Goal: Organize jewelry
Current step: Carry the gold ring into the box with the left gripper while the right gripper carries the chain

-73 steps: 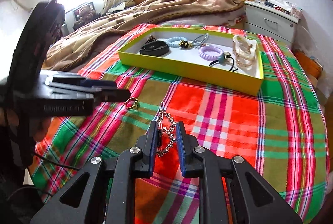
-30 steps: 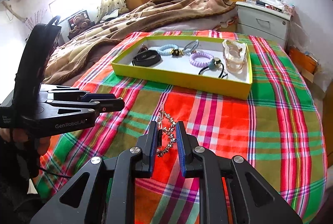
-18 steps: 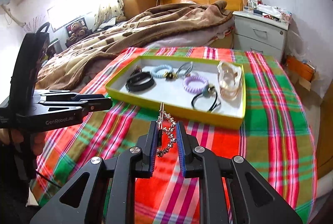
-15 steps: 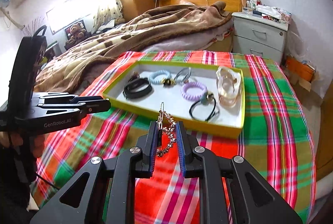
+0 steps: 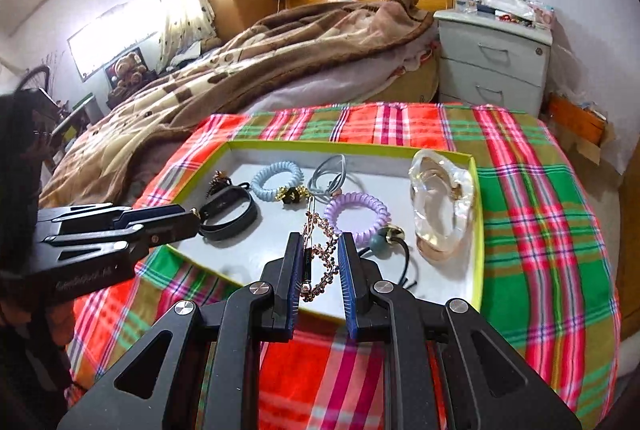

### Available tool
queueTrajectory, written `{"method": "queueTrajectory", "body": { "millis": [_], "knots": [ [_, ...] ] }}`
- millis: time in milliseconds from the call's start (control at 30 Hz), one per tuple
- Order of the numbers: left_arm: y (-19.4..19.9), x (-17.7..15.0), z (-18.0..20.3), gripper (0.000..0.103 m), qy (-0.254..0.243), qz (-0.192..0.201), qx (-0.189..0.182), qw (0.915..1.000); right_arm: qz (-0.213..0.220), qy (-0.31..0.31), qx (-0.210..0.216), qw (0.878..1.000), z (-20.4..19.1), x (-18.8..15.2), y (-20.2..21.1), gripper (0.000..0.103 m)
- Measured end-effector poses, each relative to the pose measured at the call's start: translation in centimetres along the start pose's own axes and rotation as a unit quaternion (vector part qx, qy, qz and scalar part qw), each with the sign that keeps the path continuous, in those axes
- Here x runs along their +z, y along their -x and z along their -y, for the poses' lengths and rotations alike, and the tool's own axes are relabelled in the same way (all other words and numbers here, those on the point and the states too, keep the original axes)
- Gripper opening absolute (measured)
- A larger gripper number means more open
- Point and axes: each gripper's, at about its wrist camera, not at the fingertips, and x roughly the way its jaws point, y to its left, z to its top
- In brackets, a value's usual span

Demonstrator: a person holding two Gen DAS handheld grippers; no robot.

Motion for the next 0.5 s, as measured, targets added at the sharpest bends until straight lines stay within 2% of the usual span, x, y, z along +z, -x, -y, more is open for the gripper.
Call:
{"method": "queueTrajectory", "body": {
  "millis": [233,367,500],
  "knots": [
    [-1.8,-0.3,0.7,0.023,-0.004,-0.017,-0.006,0.9998,-0.03,-0.004,0.027,0.999,0.4,0.2,-2.3,0.018],
    [-2.7,-0.5,0.9,0.023,-0.007,-0.028,-0.006,0.9996,-0.045,0.005,0.03,0.999,0.2,0.1,-3.3,0.018],
    [-3.4,-0.6,1.0,0.023,-0.012,-0.033,0.002,0.9994,-0.053,0.022,0.006,0.998,0.1,0.0,-4.0,0.018]
  ]
}}
